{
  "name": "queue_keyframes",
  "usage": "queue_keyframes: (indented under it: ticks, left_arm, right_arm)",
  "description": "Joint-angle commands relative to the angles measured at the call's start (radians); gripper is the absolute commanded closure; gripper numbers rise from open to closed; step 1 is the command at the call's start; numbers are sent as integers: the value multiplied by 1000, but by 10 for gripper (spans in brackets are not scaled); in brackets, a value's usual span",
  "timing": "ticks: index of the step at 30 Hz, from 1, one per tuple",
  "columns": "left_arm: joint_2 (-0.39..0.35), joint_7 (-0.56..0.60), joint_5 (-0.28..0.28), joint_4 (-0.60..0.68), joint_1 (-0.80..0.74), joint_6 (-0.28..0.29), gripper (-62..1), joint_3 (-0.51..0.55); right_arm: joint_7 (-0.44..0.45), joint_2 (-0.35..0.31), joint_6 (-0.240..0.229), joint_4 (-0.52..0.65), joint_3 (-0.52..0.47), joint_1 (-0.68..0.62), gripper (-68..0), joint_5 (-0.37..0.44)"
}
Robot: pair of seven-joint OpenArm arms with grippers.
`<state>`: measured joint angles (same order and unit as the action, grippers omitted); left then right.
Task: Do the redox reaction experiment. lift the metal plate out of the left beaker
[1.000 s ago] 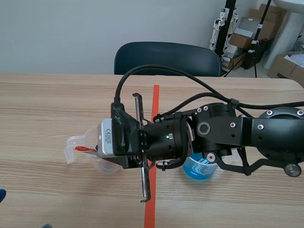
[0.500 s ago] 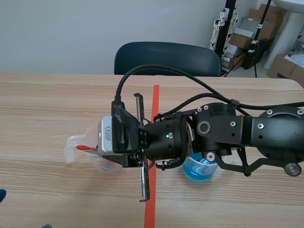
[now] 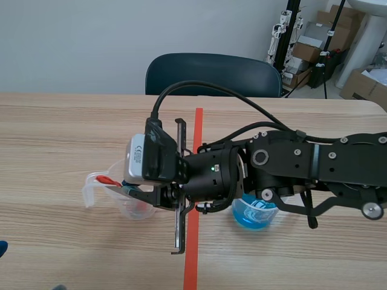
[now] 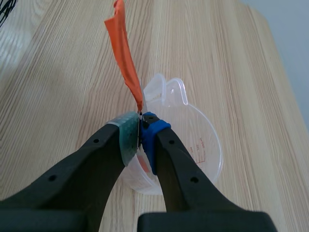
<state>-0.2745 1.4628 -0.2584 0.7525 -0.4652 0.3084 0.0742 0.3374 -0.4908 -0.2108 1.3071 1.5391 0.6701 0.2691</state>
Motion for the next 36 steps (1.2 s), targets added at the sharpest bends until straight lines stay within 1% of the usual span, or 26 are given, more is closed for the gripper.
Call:
queue_keyframes:
  ticks: [1, 6, 9, 11, 16, 19, 32, 34, 36]
  left_arm:
    - [-9, 13, 6, 8, 3, 1, -623, 5]
    - [-9, 13, 6, 8, 3, 1, -623, 5]
    - [-9, 13, 6, 8, 3, 1, -623, 5]
    - [-9, 13, 6, 8, 3, 1, -623, 5]
    - [-9, 13, 6, 8, 3, 1, -623, 5]
    - [-9, 13, 6, 8, 3, 1, -623, 5]
    - [-9, 11, 6, 8, 3, 1, -623, 5]
    - [-9, 10, 6, 8, 3, 1, -623, 5]
    - [-9, 10, 6, 8, 3, 1, -623, 5]
  right_arm:
    - [4, 0, 0, 7, 13, 29, -33, 32]
    - [-5, 0, -4, 7, 13, 42, -33, 80]
    - [-7, 0, -8, 8, 13, 51, -33, 87]
    - [-11, 0, -9, 8, 13, 56, -33, 108]
    - [-22, 1, -46, 8, 13, 80, -33, 174]
    - [-22, 1, -49, 8, 13, 96, -33, 211]
    - [-30, 1, -52, 8, 13, 122, -33, 309]
    - [-34, 1, -64, 8, 13, 133, -33, 343]
    - [-43, 1, -95, 8, 13, 149, -33, 382]
